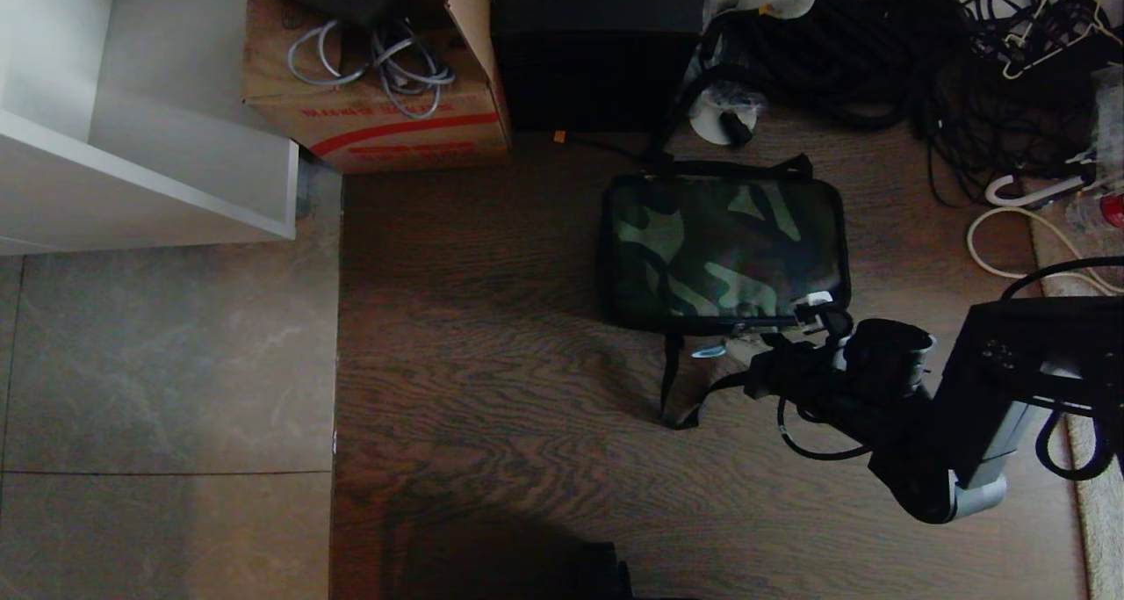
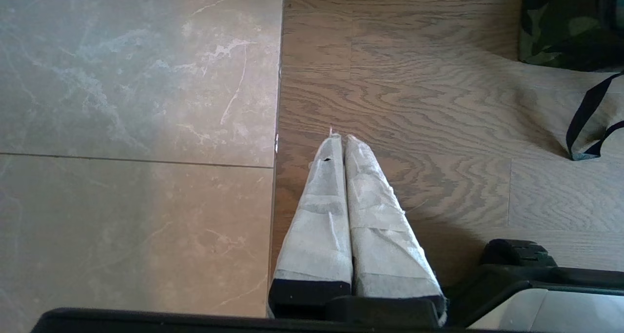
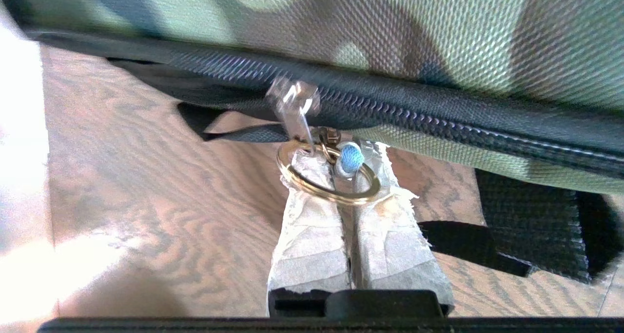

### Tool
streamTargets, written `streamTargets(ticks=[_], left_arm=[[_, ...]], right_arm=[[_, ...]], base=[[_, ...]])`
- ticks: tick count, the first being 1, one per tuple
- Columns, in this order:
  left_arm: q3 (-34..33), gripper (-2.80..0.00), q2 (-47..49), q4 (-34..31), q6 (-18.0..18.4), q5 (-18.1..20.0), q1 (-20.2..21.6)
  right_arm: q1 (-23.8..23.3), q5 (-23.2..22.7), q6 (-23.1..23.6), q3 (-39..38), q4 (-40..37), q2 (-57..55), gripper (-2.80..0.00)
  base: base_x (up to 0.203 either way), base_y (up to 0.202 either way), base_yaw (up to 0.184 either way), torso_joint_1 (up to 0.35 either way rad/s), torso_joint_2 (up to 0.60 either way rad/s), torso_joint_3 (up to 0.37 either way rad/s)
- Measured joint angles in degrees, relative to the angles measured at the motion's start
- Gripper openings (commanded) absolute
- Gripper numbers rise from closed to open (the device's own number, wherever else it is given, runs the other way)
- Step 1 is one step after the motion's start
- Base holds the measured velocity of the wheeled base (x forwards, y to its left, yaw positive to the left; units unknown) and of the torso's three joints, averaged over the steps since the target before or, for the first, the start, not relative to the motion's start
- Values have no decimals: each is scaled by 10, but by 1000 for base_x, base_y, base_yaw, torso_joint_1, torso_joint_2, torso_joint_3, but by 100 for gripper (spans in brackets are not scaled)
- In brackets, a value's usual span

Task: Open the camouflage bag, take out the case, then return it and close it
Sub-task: Open the top of the storage box

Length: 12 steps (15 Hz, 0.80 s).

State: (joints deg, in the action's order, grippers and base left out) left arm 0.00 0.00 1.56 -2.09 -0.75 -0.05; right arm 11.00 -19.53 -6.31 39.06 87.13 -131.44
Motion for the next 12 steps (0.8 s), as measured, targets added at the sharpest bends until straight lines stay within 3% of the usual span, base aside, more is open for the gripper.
streamTargets(ticks=[12], left_arm=[[0,-280,0,0,0,0,0]], right_arm=[[-43,-48,4,-38,-79,92,-280]], base=[[0,0,0,0,0,0]])
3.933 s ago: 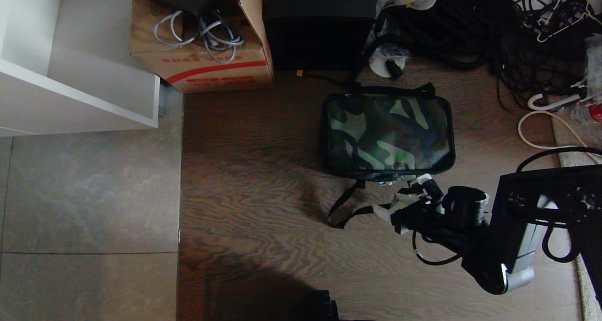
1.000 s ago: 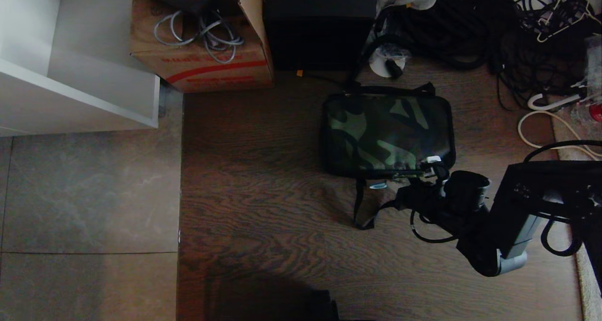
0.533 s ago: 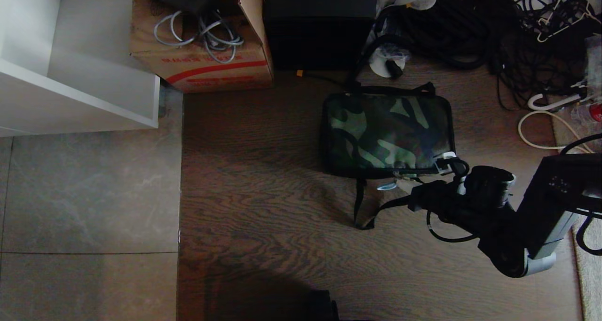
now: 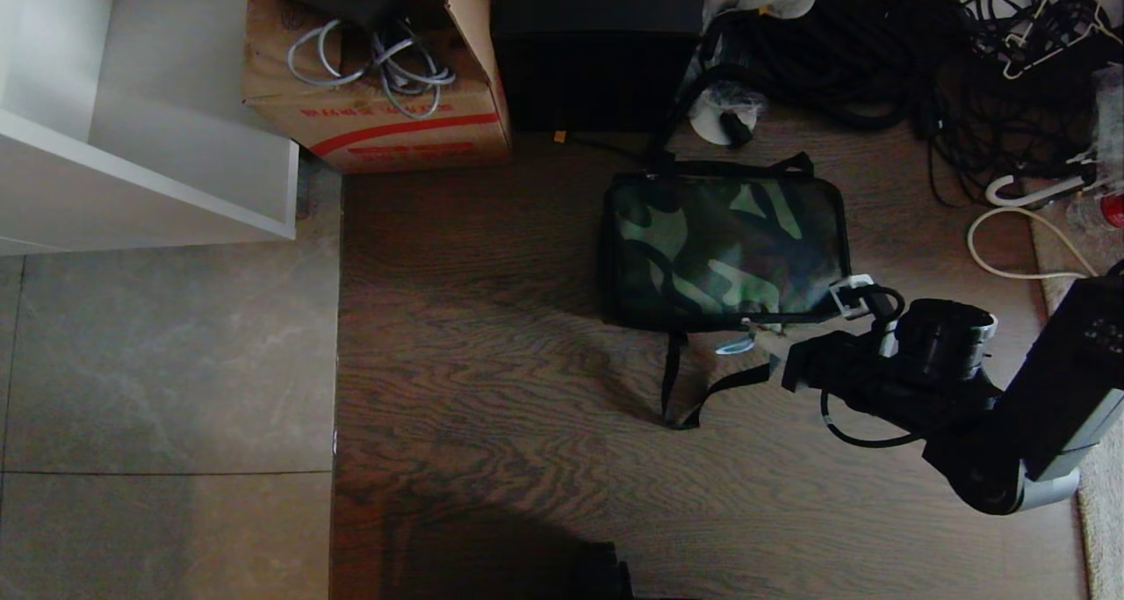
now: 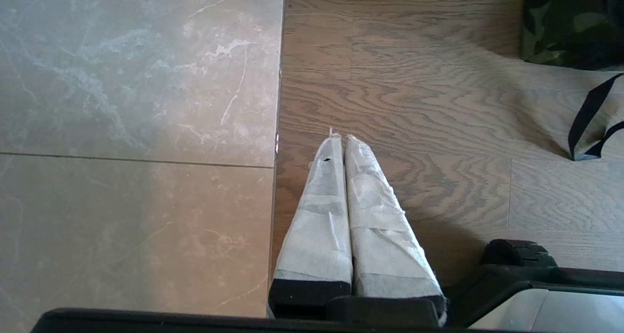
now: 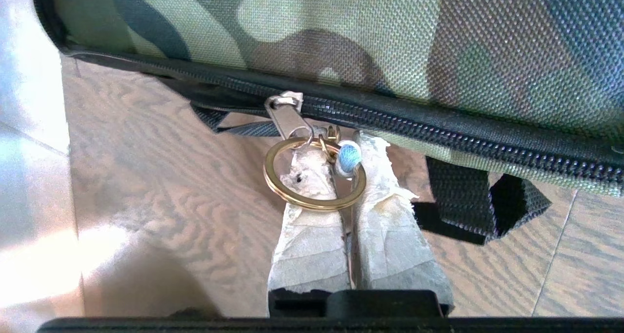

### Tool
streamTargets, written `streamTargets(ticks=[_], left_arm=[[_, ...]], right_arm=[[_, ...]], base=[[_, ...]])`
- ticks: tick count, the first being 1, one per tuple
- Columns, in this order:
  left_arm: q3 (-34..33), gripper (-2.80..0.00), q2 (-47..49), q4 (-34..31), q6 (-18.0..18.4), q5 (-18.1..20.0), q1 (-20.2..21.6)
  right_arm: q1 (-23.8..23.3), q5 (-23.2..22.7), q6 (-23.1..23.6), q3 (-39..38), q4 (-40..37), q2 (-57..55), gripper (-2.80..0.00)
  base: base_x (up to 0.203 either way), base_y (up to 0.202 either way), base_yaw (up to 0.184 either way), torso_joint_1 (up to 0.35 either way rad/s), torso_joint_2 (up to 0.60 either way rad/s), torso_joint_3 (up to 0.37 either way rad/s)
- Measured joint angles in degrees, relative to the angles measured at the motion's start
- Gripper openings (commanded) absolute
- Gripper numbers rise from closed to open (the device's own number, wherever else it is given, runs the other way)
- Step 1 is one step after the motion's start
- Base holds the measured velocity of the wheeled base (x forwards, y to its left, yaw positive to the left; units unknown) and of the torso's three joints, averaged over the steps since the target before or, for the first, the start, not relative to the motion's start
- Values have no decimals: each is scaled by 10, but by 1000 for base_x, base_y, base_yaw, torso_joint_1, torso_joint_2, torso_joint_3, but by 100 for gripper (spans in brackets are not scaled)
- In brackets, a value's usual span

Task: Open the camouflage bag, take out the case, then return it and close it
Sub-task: Open the top of the storage box

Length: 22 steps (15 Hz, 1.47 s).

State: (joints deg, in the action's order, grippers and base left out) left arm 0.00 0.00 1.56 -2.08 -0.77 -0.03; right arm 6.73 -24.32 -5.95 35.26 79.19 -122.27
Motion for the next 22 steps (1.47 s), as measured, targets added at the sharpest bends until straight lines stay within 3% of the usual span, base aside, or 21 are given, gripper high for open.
streamTargets(ticks=[3,7,14,18,22], left_arm=[[0,-280,0,0,0,0,0],[0,-280,0,0,0,0,0],[0,-280,0,0,0,0,0],[0,-280,0,0,0,0,0],[0,-280,0,0,0,0,0]], right_arm=[[-12,-3,26,-13,-32,16,-280],[-35,-15,99,-29,-94,27,-280],[-65,-24,110,-21,-98,26,-280],[-87,-65,112,-16,-101,26,-280],[-108,-69,116,-16,-118,28,-280]], base=[[0,0,0,0,0,0],[0,0,0,0,0,0],[0,0,0,0,0,0],[0,0,0,0,0,0],[0,0,0,0,0,0]])
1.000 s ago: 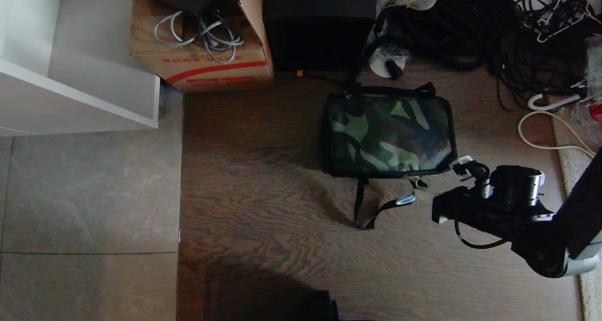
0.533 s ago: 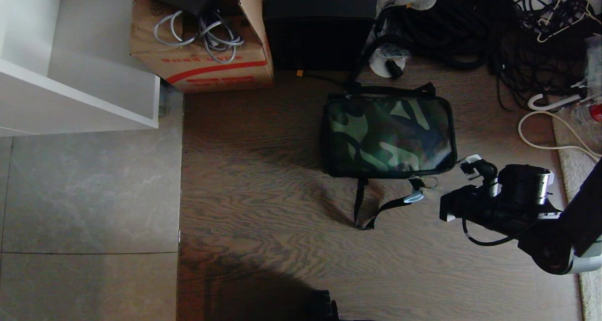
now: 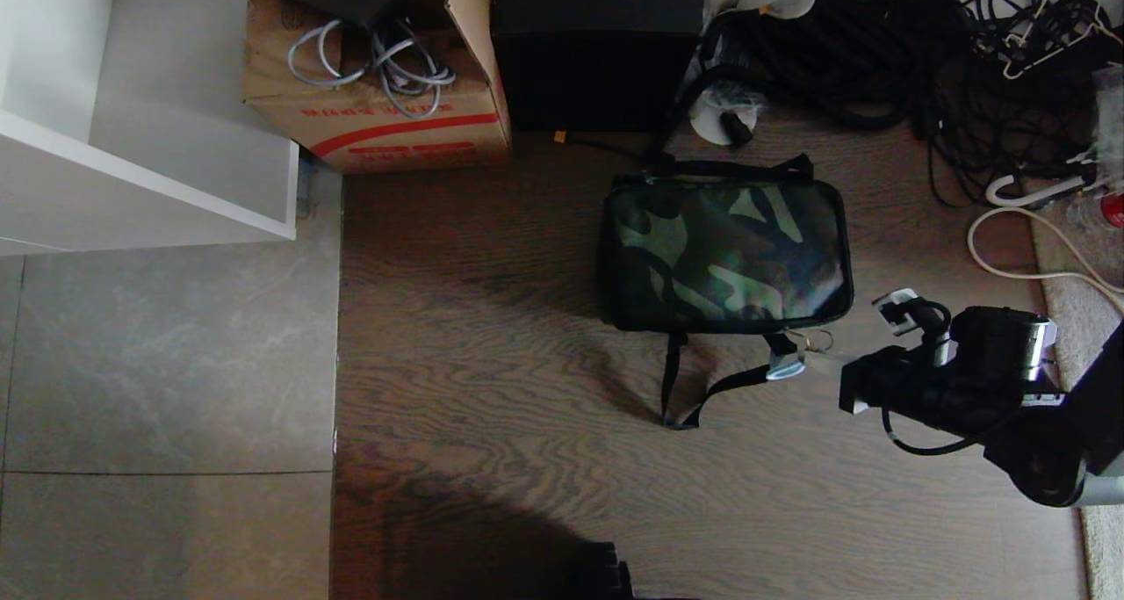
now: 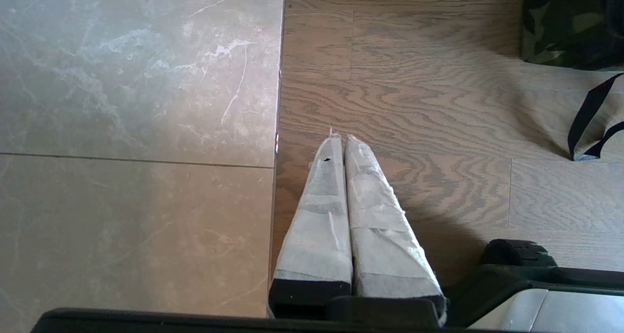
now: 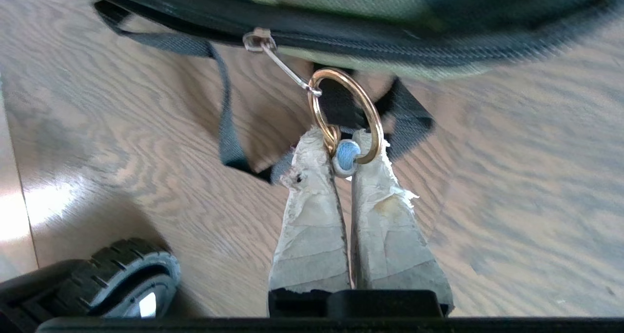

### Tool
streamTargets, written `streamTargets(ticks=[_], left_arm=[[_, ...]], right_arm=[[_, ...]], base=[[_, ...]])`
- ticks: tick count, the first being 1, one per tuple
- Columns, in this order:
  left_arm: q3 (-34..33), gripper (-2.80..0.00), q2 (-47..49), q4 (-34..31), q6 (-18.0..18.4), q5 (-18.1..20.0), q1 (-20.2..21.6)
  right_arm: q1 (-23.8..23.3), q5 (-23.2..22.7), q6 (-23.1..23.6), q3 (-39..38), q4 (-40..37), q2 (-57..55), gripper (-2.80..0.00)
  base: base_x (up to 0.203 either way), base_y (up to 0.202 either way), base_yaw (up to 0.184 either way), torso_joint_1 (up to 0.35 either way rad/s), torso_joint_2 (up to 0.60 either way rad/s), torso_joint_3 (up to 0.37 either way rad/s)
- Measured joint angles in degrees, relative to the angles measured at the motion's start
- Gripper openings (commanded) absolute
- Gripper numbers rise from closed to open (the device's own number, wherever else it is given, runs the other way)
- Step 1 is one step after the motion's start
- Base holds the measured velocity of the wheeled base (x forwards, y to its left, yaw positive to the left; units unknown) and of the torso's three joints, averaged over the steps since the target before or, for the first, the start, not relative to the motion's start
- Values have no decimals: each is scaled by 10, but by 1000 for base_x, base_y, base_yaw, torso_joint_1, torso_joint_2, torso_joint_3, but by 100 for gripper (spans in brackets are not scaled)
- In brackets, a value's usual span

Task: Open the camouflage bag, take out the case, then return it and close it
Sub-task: Open the top of the storage box

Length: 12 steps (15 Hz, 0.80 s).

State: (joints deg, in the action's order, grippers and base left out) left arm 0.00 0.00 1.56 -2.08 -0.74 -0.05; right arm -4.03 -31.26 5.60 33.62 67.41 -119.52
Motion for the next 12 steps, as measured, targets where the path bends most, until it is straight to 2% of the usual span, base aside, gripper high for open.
streamTargets(ticks=[5,12], left_arm=[[0,-280,0,0,0,0,0],[0,-280,0,0,0,0,0]], right_arm=[[-29,-32,17,6,-11,0,-280],[-57,-47,19,31,-45,-4,-280]], base=[[0,0,0,0,0,0],[0,0,0,0,0,0]])
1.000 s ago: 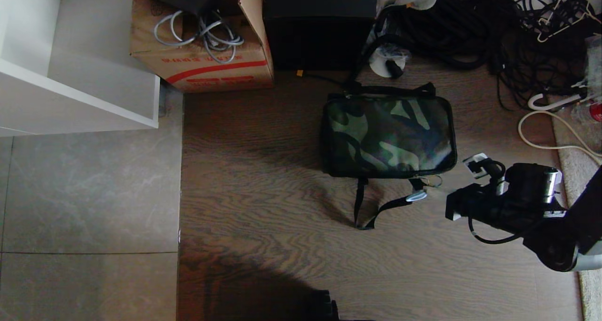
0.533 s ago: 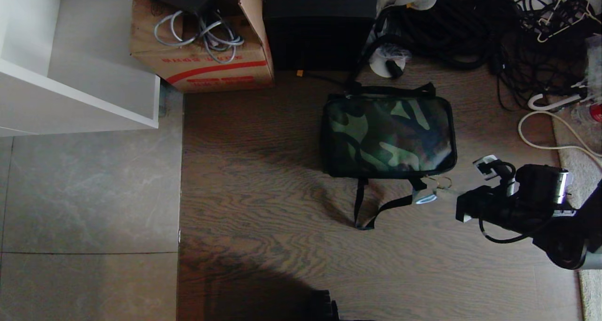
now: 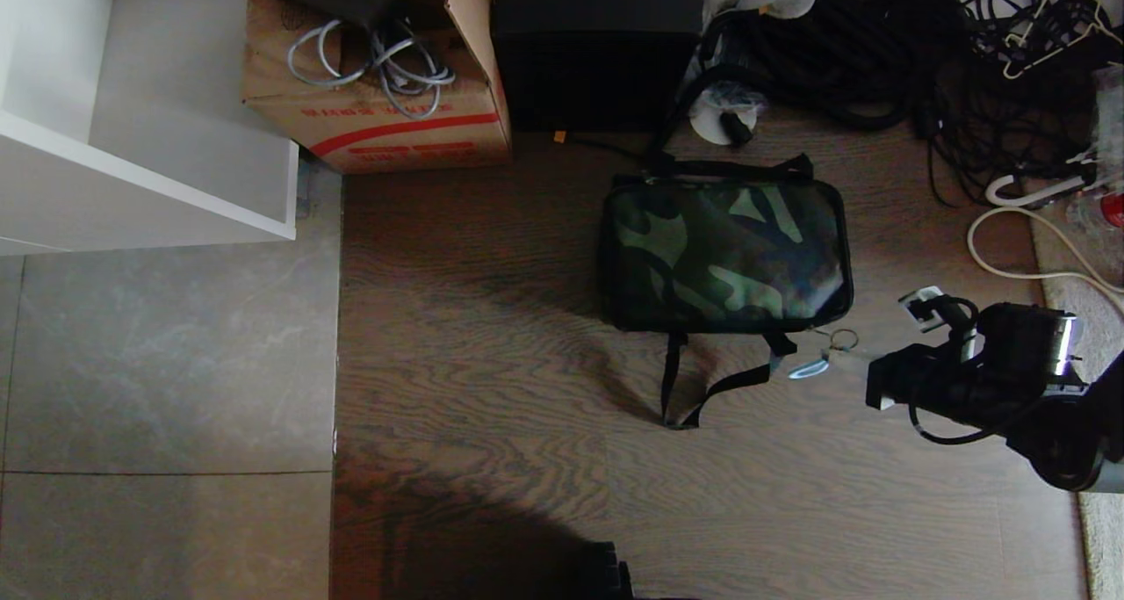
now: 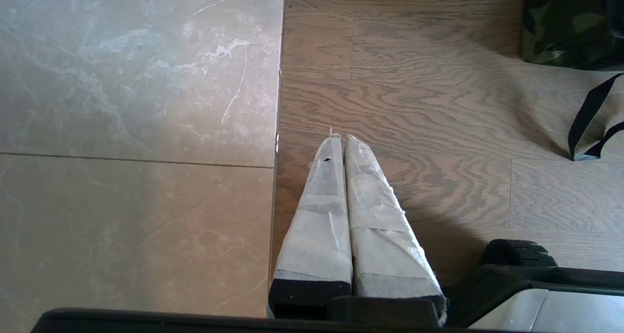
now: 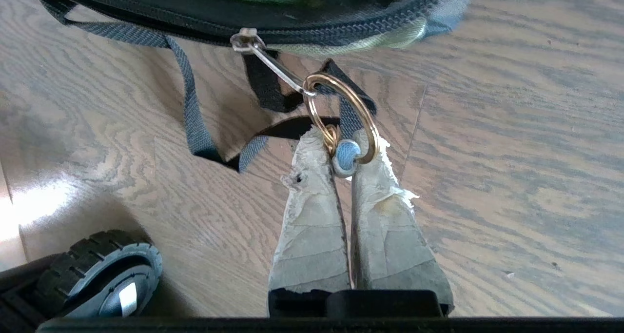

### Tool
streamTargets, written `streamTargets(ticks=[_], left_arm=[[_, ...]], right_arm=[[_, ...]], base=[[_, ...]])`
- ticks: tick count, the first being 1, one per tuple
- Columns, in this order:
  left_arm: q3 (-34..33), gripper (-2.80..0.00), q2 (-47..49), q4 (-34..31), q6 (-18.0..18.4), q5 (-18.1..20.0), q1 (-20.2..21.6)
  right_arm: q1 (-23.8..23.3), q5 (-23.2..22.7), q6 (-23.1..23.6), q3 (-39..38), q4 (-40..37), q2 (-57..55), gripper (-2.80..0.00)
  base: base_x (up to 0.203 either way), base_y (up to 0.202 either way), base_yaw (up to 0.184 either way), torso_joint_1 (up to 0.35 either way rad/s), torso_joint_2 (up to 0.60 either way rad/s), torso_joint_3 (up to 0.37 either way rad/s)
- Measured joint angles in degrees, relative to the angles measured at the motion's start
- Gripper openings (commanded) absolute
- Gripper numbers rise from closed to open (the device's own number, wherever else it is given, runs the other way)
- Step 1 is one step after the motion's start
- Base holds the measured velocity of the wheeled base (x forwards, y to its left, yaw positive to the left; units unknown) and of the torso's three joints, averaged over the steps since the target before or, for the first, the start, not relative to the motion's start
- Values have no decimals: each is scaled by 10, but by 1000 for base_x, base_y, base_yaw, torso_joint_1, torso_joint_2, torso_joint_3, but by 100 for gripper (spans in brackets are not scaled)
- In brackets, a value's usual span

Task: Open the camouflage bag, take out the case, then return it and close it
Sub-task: Open the top of the storage box

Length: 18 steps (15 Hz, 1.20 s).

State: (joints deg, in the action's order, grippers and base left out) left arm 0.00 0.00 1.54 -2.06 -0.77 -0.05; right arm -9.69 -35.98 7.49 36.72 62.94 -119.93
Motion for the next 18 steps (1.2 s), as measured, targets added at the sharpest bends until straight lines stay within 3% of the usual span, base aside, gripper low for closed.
streamTargets(ticks=[18], left_arm=[[0,-280,0,0,0,0,0]], right_arm=[[-79,-32,6,125,-102,-18,-280]], base=[[0,0,0,0,0,0]])
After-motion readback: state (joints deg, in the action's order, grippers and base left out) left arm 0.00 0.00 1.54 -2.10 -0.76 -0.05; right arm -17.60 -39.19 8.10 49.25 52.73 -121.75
